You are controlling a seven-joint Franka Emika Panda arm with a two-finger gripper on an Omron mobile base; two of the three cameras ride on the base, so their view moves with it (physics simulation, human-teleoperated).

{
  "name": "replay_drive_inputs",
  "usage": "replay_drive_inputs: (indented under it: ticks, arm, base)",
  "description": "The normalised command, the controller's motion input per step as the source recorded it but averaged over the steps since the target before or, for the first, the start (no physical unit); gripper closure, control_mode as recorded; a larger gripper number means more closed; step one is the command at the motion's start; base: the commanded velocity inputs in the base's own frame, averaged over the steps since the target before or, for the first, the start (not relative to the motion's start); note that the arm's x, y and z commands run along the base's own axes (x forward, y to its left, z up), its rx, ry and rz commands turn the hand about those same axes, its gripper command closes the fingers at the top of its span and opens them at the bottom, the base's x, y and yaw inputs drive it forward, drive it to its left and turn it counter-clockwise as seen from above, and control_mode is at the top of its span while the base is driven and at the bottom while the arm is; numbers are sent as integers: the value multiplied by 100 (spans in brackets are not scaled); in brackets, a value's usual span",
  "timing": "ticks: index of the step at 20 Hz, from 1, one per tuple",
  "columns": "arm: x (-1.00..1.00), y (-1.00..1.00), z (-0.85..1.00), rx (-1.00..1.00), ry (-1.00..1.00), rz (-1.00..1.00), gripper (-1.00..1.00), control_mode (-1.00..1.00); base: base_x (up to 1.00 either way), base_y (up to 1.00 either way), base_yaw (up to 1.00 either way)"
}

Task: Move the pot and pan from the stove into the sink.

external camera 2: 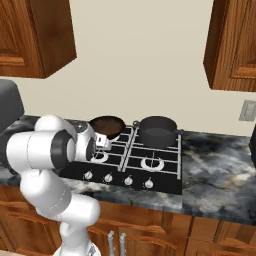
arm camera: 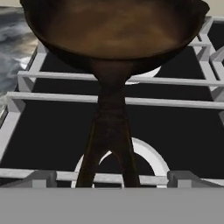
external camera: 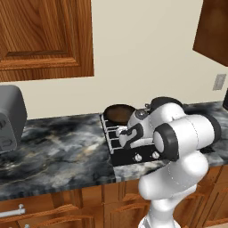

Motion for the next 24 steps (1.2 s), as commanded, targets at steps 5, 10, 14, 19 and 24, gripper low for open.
replay_drive_inputs:
  ticks: [5,10,14,19,24]
  arm:
    - [21,0,-10,0,0,0,-100,-100]
    - [27,0,-12,0,0,0,-100,-100]
    - [10,0,-5,0,0,0,100,-100]
    - [0,0,1,0,0,0,100,-100]
    - [0,-5,29,2,0,0,100,-100]
  base:
    - [0,0,0]
    - [0,0,0]
    - [0,0,0]
    - [0,0,0]
    - [0,0,0]
